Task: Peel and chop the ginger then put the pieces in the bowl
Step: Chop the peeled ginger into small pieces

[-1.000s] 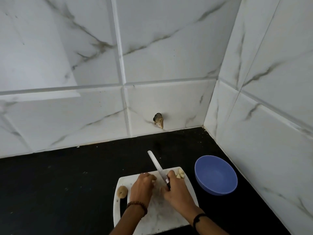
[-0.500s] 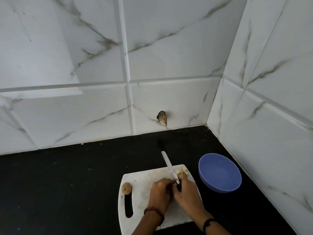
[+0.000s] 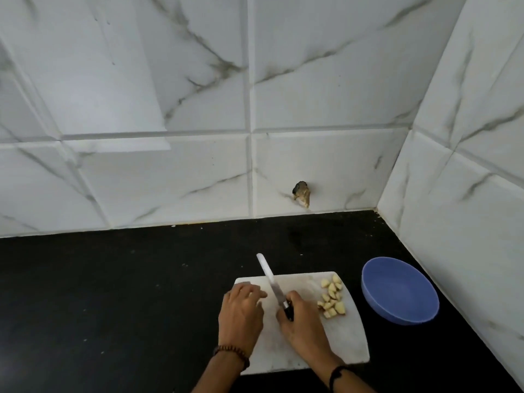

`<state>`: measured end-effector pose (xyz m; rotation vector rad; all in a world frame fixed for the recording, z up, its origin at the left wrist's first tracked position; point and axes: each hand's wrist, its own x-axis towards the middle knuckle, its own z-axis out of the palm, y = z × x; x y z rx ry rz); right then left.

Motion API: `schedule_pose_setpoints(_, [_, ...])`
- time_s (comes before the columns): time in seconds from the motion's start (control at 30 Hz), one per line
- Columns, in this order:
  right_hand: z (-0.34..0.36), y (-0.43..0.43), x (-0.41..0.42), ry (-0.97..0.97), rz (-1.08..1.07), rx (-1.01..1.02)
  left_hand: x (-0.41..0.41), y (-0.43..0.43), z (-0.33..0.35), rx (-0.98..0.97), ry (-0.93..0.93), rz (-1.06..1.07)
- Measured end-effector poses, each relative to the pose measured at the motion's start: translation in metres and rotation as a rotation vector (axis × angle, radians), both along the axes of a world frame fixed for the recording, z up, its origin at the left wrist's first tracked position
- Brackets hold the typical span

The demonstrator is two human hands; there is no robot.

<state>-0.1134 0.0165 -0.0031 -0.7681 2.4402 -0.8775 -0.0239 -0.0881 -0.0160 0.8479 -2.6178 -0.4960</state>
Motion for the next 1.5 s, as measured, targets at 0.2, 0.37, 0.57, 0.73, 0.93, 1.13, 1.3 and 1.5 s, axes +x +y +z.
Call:
schedule_pose_setpoints(0.2, [-0.005,-0.02,0.019,-0.003,0.06,0.009,0.022,-0.014,-0.005,0.094,-0.148,0.032])
schedule_pose_setpoints(0.37, [-0.002,-0.022,0.021,0.006,0.068,0.018,0.023,-0.02,-0.009,0.107,-0.147,0.01])
schedule_pose_setpoints(0.57, [0.0,-0.009,0.023,0.013,-0.009,0.018,0.018,-0.015,-0.007,0.155,-0.016,-0.003])
schedule_pose_setpoints(0.73, [-0.003,0.016,0.024,-0.078,-0.109,-0.015,0.01,0.011,-0.006,0.38,0.102,-0.059])
schedule_pose_setpoints(0.93, [0.0,0.051,0.015,-0.112,-0.099,-0.062,0.0,0.032,-0.017,0.454,0.056,-0.065])
schedule_pose_setpoints(1.13, [0.0,0.063,0.011,-0.139,-0.089,-0.005,-0.004,0.03,-0.022,0.481,0.095,-0.038])
schedule_pose_setpoints(1.3, [-0.003,0.057,0.019,-0.101,-0.123,-0.059,-0.008,0.03,-0.011,0.476,0.066,-0.023])
schedule_pose_setpoints(1.5, [-0.001,0.051,0.016,-0.048,-0.054,-0.018,-0.009,0.029,-0.006,0.445,0.081,-0.043])
